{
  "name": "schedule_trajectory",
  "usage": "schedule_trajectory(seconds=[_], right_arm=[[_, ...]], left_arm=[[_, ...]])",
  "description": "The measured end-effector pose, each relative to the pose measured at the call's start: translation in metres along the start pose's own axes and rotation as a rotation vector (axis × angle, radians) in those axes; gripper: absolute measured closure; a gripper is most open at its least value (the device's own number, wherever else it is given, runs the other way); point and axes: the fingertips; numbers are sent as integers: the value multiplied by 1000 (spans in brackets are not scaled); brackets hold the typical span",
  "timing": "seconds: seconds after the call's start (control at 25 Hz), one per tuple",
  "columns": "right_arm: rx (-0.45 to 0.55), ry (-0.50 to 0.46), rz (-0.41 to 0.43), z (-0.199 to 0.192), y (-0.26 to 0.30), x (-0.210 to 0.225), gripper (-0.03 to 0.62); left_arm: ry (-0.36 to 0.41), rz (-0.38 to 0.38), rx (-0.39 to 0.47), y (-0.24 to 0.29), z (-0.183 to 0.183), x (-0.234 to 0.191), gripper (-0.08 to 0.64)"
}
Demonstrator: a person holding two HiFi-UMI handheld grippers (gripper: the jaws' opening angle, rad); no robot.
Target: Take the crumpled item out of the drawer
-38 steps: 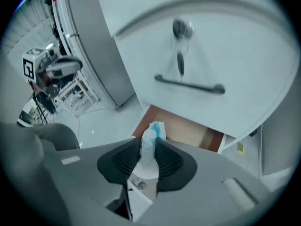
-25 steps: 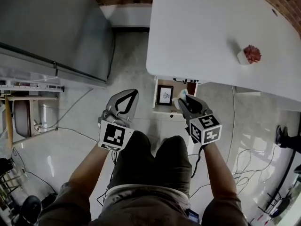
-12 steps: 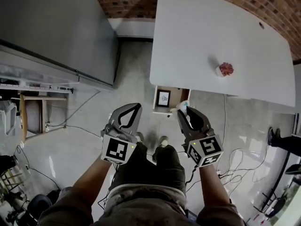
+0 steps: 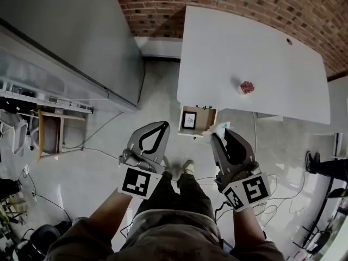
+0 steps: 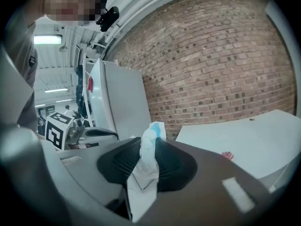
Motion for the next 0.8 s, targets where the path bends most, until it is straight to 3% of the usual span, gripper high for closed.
schedule_trajectory(seconds=[0.24,0.48,0.8], right_arm=[[97,-111,-35,68,-43,-21,464],[207,-105,-27,124,-90,-41,463],[318,-109,-44,164,-142,-58,462]], left_arm=[[46,15,64,-38,67,3,560],[82,44,78,-70,114,7,560],[85,68,121,-101,151,26,560]])
Point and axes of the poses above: the fingertips, and each gripper's own axes: y forward along the fingers, x to its right, z out of its top, and after that the axes turned 15 degrees about -z, right-handed
